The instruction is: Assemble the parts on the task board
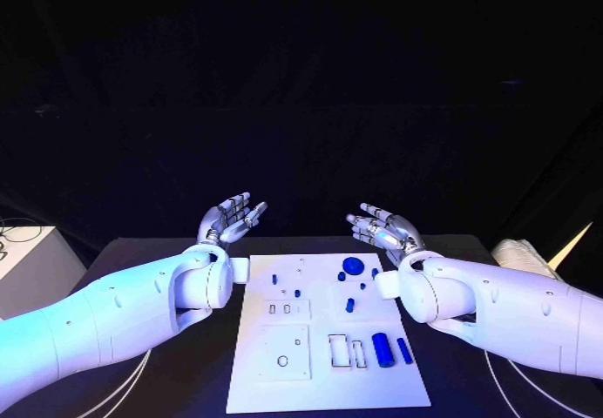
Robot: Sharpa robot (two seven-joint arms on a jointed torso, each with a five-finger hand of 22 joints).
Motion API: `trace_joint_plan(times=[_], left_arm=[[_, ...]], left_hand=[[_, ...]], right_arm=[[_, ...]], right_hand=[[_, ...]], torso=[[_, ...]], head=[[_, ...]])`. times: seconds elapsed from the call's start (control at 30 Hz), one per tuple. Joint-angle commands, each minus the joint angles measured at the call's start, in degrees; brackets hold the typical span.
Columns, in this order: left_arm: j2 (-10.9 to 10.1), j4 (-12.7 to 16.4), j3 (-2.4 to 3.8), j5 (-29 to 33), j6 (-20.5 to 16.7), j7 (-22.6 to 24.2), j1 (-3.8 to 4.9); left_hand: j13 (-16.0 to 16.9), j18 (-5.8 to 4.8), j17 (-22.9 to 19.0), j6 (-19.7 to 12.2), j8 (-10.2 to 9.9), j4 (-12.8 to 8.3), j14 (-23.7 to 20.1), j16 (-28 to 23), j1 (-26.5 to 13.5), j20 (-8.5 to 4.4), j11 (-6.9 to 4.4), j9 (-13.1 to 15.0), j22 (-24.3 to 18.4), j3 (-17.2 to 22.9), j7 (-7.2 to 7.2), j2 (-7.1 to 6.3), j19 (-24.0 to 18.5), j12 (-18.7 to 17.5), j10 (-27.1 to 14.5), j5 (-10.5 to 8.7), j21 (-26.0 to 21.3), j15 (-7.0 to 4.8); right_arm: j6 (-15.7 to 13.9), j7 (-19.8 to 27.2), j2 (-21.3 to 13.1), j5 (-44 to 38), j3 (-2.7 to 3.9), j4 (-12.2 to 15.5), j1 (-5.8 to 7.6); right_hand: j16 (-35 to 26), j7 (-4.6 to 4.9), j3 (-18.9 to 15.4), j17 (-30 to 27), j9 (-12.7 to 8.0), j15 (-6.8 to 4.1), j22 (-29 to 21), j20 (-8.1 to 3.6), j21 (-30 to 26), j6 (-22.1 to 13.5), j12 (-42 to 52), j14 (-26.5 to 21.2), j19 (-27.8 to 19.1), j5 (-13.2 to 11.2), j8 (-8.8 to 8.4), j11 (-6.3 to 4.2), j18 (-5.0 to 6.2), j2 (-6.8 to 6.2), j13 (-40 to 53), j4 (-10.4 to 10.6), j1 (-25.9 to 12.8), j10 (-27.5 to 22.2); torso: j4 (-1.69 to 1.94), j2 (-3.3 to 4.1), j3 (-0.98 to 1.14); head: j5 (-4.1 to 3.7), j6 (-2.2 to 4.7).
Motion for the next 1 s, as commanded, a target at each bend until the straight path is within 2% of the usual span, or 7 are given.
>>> trace_joint_plan(times=[0.03, 0.3, 0.33, 0.37, 0.6, 0.87, 1.0], left_arm=[[0.8, -1.7, -0.07, 0.6, 7.5, 1.8, 0.48], [1.1, -2.3, -0.1, 0.6, 8.0, 1.9, 0.62], [1.1, -2.3, -0.1, 0.6, 8.0, 1.9, 0.62], [-4.2, 4.0, -0.08, 0.3, 10.9, 2.5, 1.01], [-7.4, 8.5, -0.06, 0.1, 10.7, 2.8, 1.53], [-10.2, 12.5, -0.05, -0.7, 11.4, 2.0, 2.14], [-11.8, 14.7, -0.04, -1.3, 12.2, 1.4, 2.43]], left_hand=[[0.2, 1.05, 0.4, 1.4, 0.7, 0.9, 1.6, 0.5, 3.5, 0.72, 0.45, 0.3, 0.2, 0.7, 3.91, -0.26, 1.8, 0.4, 1.8, 0.37, 0.6, 0.58], [0.5, 0.82, 1.0, 4.0, 1.6, 0.3, 5.3, 1.4, 3.9, 0.94, 1.32, 1.0, 0.5, 1.1, 4.6, -0.01, 3.3, 0.8, 5.2, 0.36, 1.2, 1.13], [0.9, 1.28, 2.3, 6.6, 2.7, -0.2, 11.1, 2.8, 4.2, 0.8, 2.2, 1.6, 0.9, 1.4, 4.87, 0.06, 5.7, 1.5, 9.0, 0.4, 2.0, 0.58], [1.0, 1.55, 2.8, 7.6, 3.1, -0.4, 13.4, 3.4, 4.4, 0.77, 2.47, 1.9, 1.0, 1.5, 5.03, 0.12, 6.5, 1.8, 10.7, 0.36, 2.4, 0.3], [1.6, 3.83, 4.9, 17.6, 6.3, -2.9, 25.7, 7.0, 4.8, 0.57, 2.16, 3.8, 2.0, 3.1, 5.48, 0.03, 12.3, 3.7, 26.8, 0.36, 5.3, -1.5], [1.6, 4.32, 6.4, 21.3, 6.8, -4.9, 31.2, 10.0, 4.5, -0.7, 0.87, 3.9, 3.2, 4.9, 5.08, -0.52, 17.0, 4.3, 31.3, 0.36, 8.5, -3.22], [1.6, 4.29, 7.5, 22.4, 6.8, -6.0, 33.5, 11.6, 4.5, -1.72, 0.32, 3.7, 4.2, 5.7, 4.67, -0.96, 19.1, 4.4, 32.9, 0.37, 10.4, -4.05]], right_arm=[[11.9, -4.6, 0.7, -3.5, -0.94, -1.6, 1.14], [16.1, -6.4, 1.4, -4.4, -2.37, -3.3, 2.56], [16.2, -6.4, 1.4, -4.4, -2.38, -3.3, 2.58], [10.2, -2.8, -1.5, -21.2, -2.33, -2.4, 4.06], [8.1, -4.6, -3.2, -32.6, -2.26, -1.9, 5.36], [7.8, -9.2, -4.7, -45.6, -2.13, -1.8, 6.91], [9.2, -12.5, -5.1, -52.9, -2.06, -1.6, 7.63]], right_hand=[[1.2, 8.68, 1.6, 0.8, 0.8, -0.06, 0.6, 0.5, 1.1, 4.2, 0.8, 6.0, 4.5, 0.4, 1.05, 0.16, 1.69, -0.32, 0.4, -1.9, 5.0, 5.4], [4.7, 6.42, 2.8, 2.8, 4.1, -3.23, 1.9, 0.39, 5.3, 21.7, 2.5, 23.2, 21.1, -0.9, 5.38, -2.48, 4.93, -1.09, 1.3, -5.8, 10.8, 25.9], [4.9, 6.26, 2.9, 2.9, 4.3, -3.41, 1.9, 0.34, 5.5, 22.9, 2.5, 23.8, 21.7, -0.9, 5.68, -2.68, 5.07, -1.15, 1.3, -5.9, 11.0, 26.6], [5.2, 5.96, 3.3, 3.0, 4.7, -3.8, 2.0, 0.14, 6.0, 25.3, 2.6, 24.9, 23.0, -0.9, 6.25, -3.03, 5.23, -1.32, 1.3, -6.2, 11.5, 28.0], [6.4, 5.05, 5.7, 3.5, 5.2, -5.39, 1.8, -1.43, 7.4, 31.5, 2.2, 29.8, 28.0, -0.9, 7.45, -4.34, 5.28, -2.34, 1.2, -6.6, 12.4, 33.4], [10.2, 3.24, 6.0, 6.3, 5.7, -8.83, 3.8, -4.97, 12.4, 36.5, 2.4, 39.0, 35.8, -1.5, 9.1, -6.62, 5.18, -3.56, 1.4, -6.8, 13.1, 40.0], [15.7, 1.91, 2.9, 11.1, 6.2, -12.18, 9.0, -9.2, 21.4, 38.9, 2.0, 48.8, 42.7, -0.8, 9.41, -8.61, 4.87, -3.72, 1.3, -7.5, 14.2, 43.6]], torso=[[0.0, 0.01, -0.02], [0.0, 0.01, -0.02], [0.0, 0.01, -0.02], [0.3, 2.56, 0.0], [0.71, 3.97, -0.06], [1.31, 5.52, -0.19], [1.57, 6.5, -0.32]], head=[[0.0, 0.0], [0.0, 0.0], [0.0, 0.0], [-1.47, -0.47], [-2.02, -0.35], [-2.77, -0.18], [-3.18, 0.16]])
